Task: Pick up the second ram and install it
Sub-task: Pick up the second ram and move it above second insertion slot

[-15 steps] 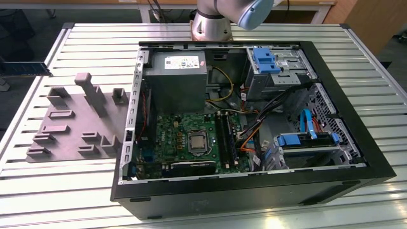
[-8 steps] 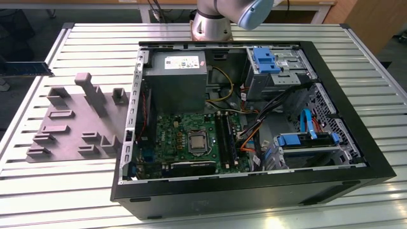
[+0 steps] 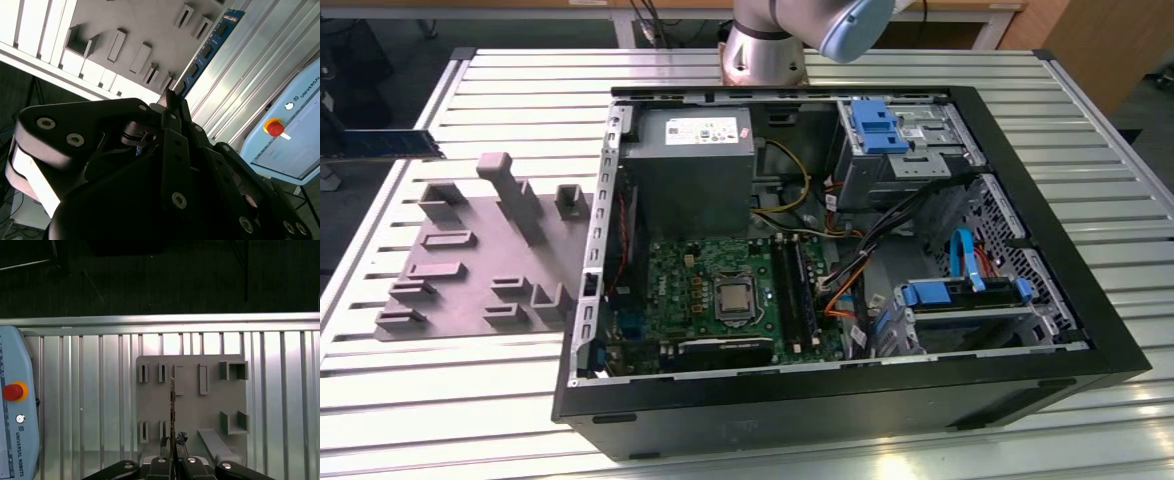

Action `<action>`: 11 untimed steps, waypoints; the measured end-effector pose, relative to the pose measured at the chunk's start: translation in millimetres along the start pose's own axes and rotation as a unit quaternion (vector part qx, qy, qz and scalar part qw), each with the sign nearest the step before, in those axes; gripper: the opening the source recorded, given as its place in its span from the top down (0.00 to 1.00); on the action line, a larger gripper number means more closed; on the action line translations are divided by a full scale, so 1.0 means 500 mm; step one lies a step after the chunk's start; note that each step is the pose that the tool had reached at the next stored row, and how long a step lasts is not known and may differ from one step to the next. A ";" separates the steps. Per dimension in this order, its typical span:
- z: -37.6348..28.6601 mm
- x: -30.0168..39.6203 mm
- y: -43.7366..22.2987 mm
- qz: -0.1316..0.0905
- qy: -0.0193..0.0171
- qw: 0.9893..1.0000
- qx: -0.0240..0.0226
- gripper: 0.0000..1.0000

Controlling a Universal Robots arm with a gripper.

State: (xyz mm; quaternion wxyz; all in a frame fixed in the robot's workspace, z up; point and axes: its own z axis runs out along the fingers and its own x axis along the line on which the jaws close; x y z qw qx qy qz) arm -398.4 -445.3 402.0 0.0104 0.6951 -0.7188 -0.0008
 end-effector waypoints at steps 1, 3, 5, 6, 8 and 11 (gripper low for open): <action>0.000 0.000 -0.002 0.000 0.000 1.000 0.000 0.86; 0.000 0.000 -0.007 0.000 0.000 1.000 0.000 0.86; 0.000 0.000 -0.010 0.000 0.000 1.000 0.000 0.86; 0.000 0.000 -0.012 0.000 0.000 1.000 0.000 0.86; 0.000 -0.001 -0.017 0.000 0.000 1.000 0.000 0.86; -0.001 -0.001 -0.024 0.000 0.000 1.000 0.000 0.86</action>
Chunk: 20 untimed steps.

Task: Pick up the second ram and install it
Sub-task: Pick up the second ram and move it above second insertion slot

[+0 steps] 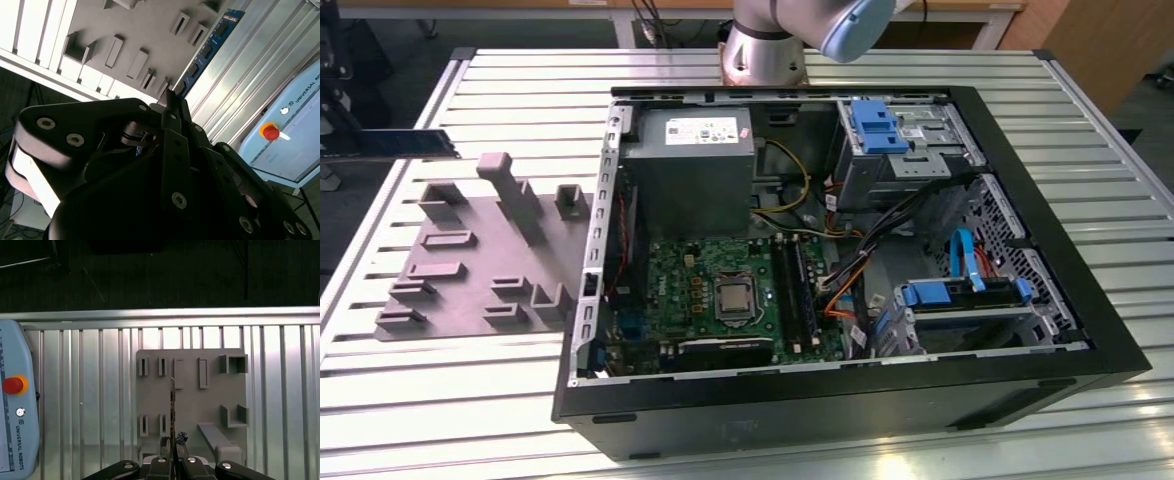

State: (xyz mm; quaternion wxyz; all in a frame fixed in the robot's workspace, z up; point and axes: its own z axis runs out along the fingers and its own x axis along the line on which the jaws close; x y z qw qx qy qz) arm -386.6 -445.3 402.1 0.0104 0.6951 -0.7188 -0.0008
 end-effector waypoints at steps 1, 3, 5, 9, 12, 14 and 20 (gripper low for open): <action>0.000 0.000 -0.002 0.000 0.000 1.000 0.000 0.86; 0.000 0.000 -0.005 0.000 0.000 1.000 0.000 0.86; 0.000 0.000 -0.007 0.000 0.000 1.000 0.000 0.86; 0.000 0.000 -0.011 0.000 0.000 1.000 0.000 0.86; 0.000 -0.001 -0.016 0.000 0.000 1.000 0.000 0.86; 0.000 -0.001 -0.019 0.000 0.000 1.000 0.000 0.86; 0.000 -0.001 -0.026 0.000 0.000 1.000 0.000 0.86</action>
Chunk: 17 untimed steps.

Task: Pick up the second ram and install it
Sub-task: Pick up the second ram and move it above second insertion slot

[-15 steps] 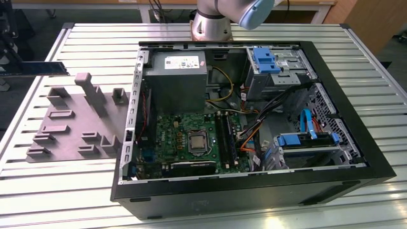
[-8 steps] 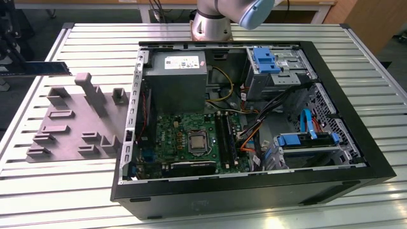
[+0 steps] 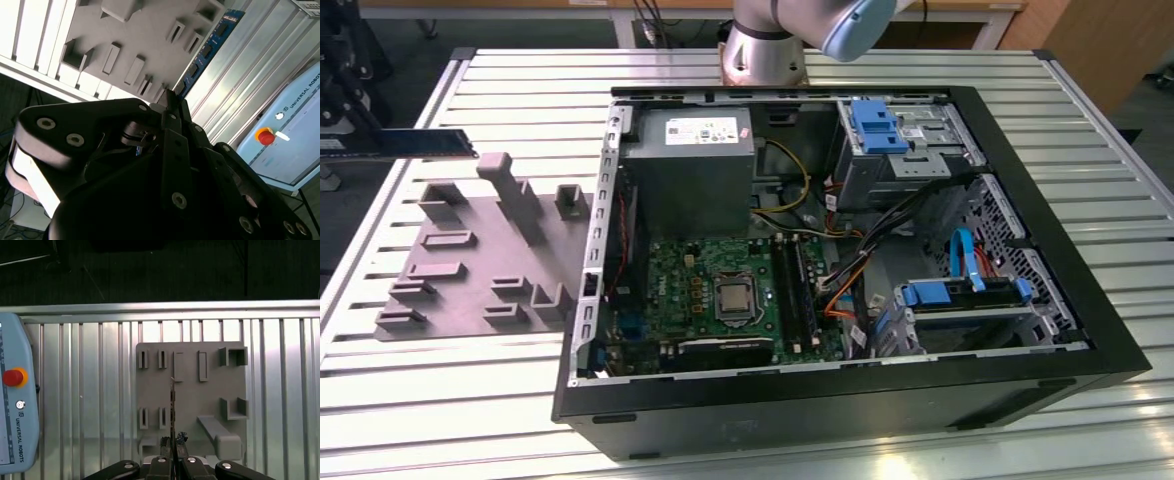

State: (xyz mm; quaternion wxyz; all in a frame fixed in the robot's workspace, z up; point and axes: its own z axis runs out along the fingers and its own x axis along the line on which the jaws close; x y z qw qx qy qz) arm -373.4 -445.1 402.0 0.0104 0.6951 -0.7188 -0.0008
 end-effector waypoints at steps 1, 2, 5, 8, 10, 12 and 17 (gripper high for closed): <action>0.000 0.000 -0.001 0.000 0.000 1.000 0.000 0.86; 0.000 0.000 -0.003 0.000 0.000 1.000 0.000 0.86; 0.000 0.000 -0.009 0.000 0.000 1.000 0.000 0.86; 0.000 -0.001 -0.015 0.000 0.000 1.000 0.000 0.86; 0.000 -0.001 -0.019 0.000 0.000 1.000 0.000 0.86; 0.000 -0.001 -0.022 0.000 0.000 1.000 0.000 0.86; -0.001 -0.001 -0.031 0.000 0.000 1.000 0.000 0.86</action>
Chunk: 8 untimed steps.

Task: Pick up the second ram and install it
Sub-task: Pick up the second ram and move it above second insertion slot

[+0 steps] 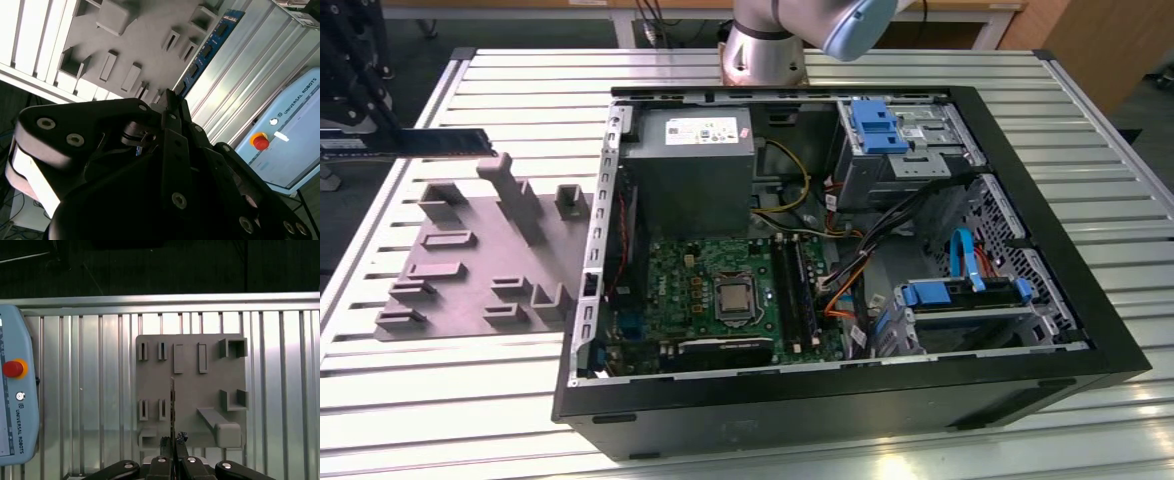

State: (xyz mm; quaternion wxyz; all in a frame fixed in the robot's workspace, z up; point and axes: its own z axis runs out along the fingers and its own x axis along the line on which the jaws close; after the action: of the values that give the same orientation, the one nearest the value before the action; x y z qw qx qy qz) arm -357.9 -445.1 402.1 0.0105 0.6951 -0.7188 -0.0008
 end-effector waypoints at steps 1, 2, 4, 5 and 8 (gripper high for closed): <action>0.000 0.000 -0.002 0.000 0.000 1.000 0.000 0.86; 0.000 0.000 -0.004 0.000 0.000 1.000 0.000 0.86; 0.000 0.000 -0.008 0.000 0.000 1.000 0.000 0.86; 0.000 0.000 -0.010 0.000 0.000 1.000 0.000 0.86; 0.000 0.000 -0.015 0.000 0.000 1.000 0.000 0.86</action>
State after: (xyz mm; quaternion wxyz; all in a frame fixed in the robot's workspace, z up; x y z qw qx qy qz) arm -350.2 -445.1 402.0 0.0104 0.6951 -0.7188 -0.0008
